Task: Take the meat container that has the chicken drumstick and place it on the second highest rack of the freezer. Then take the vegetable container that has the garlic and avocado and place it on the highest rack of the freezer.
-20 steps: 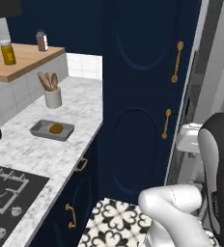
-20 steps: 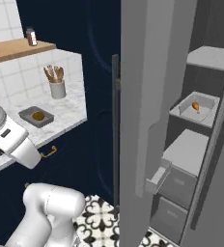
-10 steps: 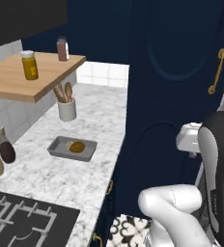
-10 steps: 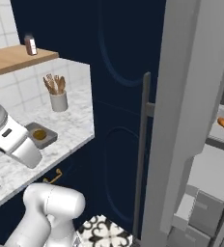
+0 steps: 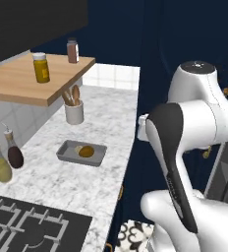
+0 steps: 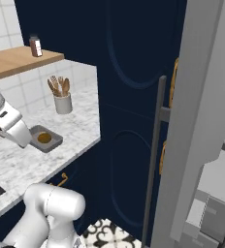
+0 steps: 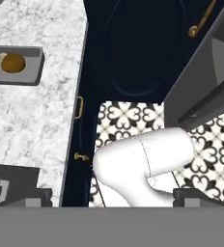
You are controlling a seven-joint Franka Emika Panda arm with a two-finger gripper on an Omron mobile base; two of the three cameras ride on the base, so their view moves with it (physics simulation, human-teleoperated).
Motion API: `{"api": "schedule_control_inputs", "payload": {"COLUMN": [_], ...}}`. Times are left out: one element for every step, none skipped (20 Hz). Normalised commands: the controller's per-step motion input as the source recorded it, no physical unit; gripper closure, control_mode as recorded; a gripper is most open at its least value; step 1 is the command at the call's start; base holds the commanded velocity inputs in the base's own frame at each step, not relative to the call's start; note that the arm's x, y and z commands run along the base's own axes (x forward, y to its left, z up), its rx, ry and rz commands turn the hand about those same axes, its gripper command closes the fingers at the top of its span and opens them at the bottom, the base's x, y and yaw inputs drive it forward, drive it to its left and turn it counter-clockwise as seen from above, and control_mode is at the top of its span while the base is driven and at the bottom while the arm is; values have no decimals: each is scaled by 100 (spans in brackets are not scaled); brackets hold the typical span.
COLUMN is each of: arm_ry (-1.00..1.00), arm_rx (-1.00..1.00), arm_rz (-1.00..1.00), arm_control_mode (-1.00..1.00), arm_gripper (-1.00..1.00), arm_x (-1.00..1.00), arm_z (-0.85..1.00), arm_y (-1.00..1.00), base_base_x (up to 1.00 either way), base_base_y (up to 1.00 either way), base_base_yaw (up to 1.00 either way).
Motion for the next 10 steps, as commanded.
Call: {"api": "schedule_control_inputs", "payload": {"arm_ry": [0, 0, 0, 0, 4, 6, 4, 3, 3, 7], "arm_rx": [0, 1, 3, 5, 5, 5, 6, 7, 5, 1], "arm_rz": [-8, -7, -7, -7, -7, -7, -5, -4, -2, 0], "arm_control_mode": [-100, -100, -100, -100, -100, -100, -100, -100, -100, -100], "arm_gripper": [-100, -100, -100, -100, -100, -100, -100, -100, -100, -100], "arm_x": [100, 97, 100, 100, 100, 100, 99, 92, 86, 87], "arm_z": [-56, -60, -66, -75, -86, -86, -84, -79, -72, -71], "arm_y": [68, 45, 31, 18, 11, 6, 0, 0, 0, 9], "base_base_x": [0, 0, 0, 0, 0, 0, 0, 0, 0, 0], "base_base_y": [0, 0, 0, 0, 0, 0, 0, 0, 0, 0], "base_base_yaw": [0, 0, 0, 0, 0, 0, 0, 0, 0, 0]}}
